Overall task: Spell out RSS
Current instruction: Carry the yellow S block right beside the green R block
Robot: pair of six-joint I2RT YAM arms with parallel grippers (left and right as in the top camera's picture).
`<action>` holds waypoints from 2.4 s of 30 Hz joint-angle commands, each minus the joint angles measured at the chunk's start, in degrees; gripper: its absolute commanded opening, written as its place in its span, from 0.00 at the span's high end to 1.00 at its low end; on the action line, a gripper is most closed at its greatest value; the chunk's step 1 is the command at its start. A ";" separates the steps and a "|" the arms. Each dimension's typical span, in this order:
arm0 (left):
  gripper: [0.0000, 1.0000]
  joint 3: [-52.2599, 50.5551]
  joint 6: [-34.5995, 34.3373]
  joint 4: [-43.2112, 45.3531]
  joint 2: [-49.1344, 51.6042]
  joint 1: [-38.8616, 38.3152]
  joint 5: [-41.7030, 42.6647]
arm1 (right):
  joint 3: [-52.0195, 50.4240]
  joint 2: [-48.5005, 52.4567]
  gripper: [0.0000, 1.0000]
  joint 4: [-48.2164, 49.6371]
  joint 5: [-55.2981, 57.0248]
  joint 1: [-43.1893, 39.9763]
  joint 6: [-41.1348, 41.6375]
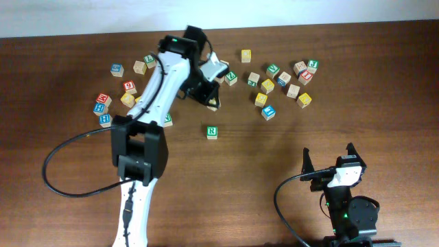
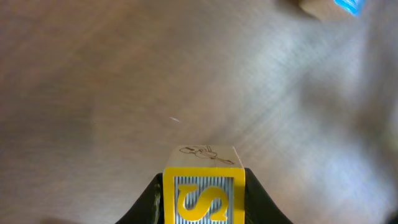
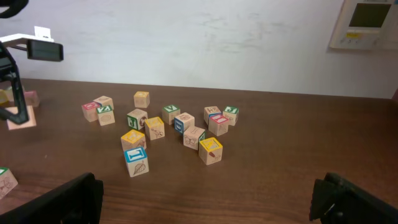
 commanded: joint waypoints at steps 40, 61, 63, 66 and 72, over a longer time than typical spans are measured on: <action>0.83 -9.20 6.32 6.01 0.57 -11.34 -9.99 | -0.31 0.04 0.02 -0.26 0.11 0.33 0.11; 0.73 -15.37 14.21 14.56 1.31 -11.72 -14.08 | -0.31 0.04 0.02 -0.26 0.11 0.33 0.11; 0.75 -15.37 14.19 14.53 1.31 -11.72 -14.05 | -0.31 0.04 0.02 -0.26 0.11 0.33 0.11; 0.77 -15.34 14.16 14.40 1.31 -11.72 -14.01 | -0.31 0.04 0.02 -0.28 0.11 0.33 0.11; 0.74 -15.34 14.19 11.47 1.29 -11.72 -13.64 | -0.31 0.04 0.02 -0.26 0.11 0.33 0.11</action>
